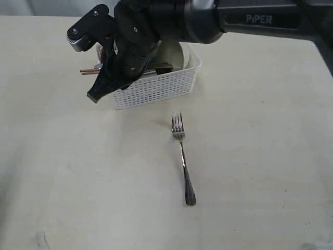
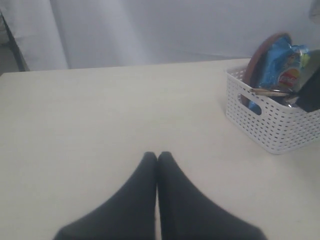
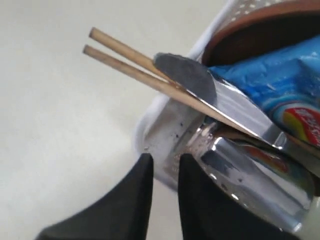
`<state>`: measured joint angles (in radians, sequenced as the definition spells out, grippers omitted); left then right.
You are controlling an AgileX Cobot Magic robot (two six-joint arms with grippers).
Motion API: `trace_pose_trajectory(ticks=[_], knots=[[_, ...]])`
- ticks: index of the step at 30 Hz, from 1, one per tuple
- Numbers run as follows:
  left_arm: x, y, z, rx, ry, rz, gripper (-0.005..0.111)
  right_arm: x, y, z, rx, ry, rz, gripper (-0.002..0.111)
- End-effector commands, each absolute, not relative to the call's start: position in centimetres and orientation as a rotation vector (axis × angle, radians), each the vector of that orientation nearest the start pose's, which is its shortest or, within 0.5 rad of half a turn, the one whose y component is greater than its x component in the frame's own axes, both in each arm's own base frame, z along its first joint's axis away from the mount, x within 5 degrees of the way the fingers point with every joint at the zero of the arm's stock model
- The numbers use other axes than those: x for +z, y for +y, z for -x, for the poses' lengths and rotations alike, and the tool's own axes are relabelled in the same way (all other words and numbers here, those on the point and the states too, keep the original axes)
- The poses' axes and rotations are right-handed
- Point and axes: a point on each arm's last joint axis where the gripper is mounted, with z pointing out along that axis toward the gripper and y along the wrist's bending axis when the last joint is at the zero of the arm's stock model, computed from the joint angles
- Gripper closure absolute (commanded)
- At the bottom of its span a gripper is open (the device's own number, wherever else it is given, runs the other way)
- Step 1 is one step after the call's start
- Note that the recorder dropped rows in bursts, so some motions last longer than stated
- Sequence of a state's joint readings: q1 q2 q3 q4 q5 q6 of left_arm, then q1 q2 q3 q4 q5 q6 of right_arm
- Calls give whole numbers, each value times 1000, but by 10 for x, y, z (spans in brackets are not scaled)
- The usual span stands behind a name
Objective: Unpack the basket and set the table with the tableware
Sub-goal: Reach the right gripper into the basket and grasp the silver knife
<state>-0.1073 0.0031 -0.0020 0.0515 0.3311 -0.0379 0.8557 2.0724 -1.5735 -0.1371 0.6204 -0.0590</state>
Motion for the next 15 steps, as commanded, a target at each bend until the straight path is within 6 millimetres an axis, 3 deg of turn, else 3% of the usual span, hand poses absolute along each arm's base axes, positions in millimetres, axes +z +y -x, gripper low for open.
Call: trace_pose_trajectory(ticks=[1, 6, 13, 15], knots=[[184, -5, -54, -61, 1800, -101, 107, 179, 347, -310, 232, 2284, 1145, 90], [184, -5, -54, -61, 1800, -101, 107, 191, 353, -314, 274, 2246, 1091, 90], [184, -5, -54, -61, 1800, -101, 107, 233, 356, -324, 195, 2214, 1125, 90], [184, -5, -54, -61, 1800, -101, 107, 240, 357, -326, 169, 2197, 1131, 85]])
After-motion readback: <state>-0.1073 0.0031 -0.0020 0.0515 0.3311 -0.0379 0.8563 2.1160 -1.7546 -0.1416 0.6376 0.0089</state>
